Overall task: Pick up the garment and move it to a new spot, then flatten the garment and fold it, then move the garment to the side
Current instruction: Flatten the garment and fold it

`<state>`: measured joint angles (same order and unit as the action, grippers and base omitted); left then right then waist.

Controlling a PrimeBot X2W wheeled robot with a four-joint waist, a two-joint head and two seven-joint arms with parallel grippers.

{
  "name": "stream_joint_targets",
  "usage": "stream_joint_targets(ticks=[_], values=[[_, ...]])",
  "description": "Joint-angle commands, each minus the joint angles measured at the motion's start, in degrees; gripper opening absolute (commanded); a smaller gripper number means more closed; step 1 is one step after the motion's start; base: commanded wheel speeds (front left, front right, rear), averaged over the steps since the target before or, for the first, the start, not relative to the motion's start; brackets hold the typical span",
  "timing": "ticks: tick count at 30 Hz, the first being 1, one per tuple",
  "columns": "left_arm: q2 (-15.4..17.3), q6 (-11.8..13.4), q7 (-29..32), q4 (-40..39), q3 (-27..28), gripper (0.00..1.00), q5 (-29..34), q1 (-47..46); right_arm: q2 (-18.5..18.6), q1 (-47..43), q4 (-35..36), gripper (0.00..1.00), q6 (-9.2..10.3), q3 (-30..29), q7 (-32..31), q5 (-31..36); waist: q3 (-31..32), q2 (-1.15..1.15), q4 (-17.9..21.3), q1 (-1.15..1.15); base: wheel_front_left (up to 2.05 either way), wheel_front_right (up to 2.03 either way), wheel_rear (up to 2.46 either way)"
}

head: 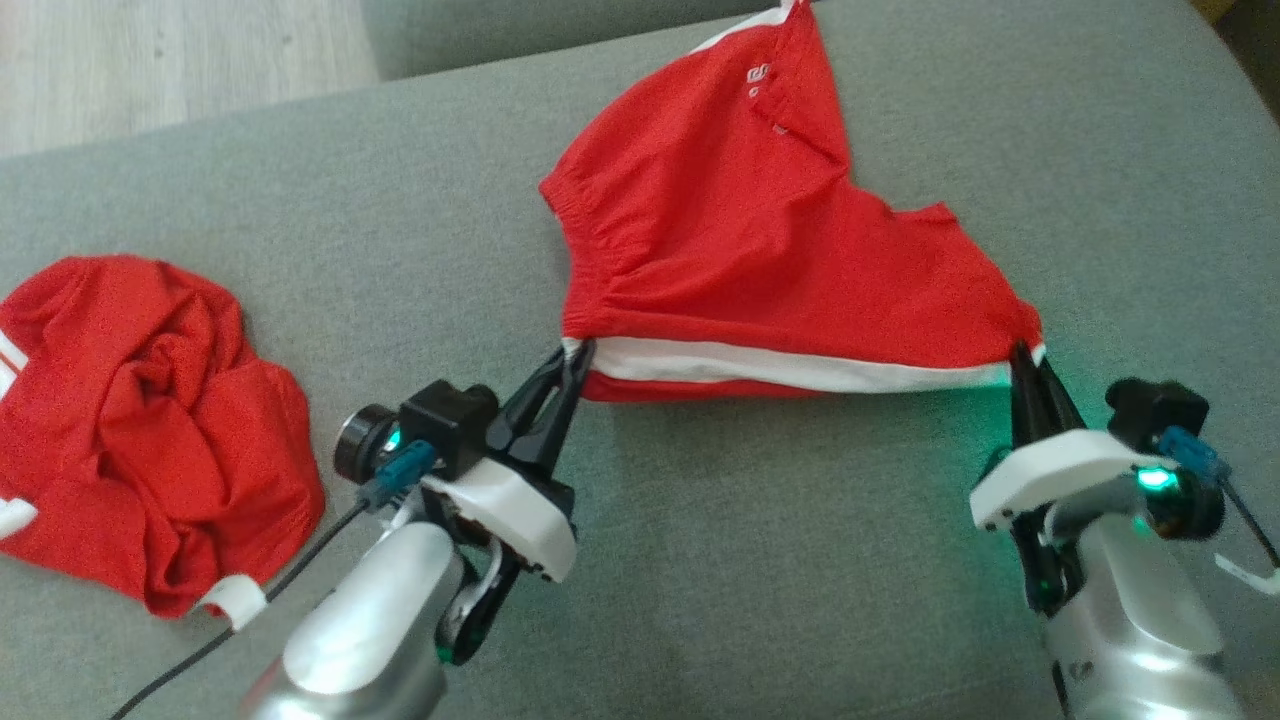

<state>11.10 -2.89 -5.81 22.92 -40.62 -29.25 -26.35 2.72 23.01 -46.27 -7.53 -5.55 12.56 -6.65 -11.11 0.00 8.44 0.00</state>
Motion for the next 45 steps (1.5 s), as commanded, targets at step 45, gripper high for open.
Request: stream_joint_targets(ticks=[45], values=[[17.97,3.00,9.91,-20.69,12.15,0.00,-3.47,-12.72,0.16,11.93,35.75,0.00,0.04,11.15,1.00,-8.06,11.40,0.00,1.23,0.00,0.00,0.00,0.00]])
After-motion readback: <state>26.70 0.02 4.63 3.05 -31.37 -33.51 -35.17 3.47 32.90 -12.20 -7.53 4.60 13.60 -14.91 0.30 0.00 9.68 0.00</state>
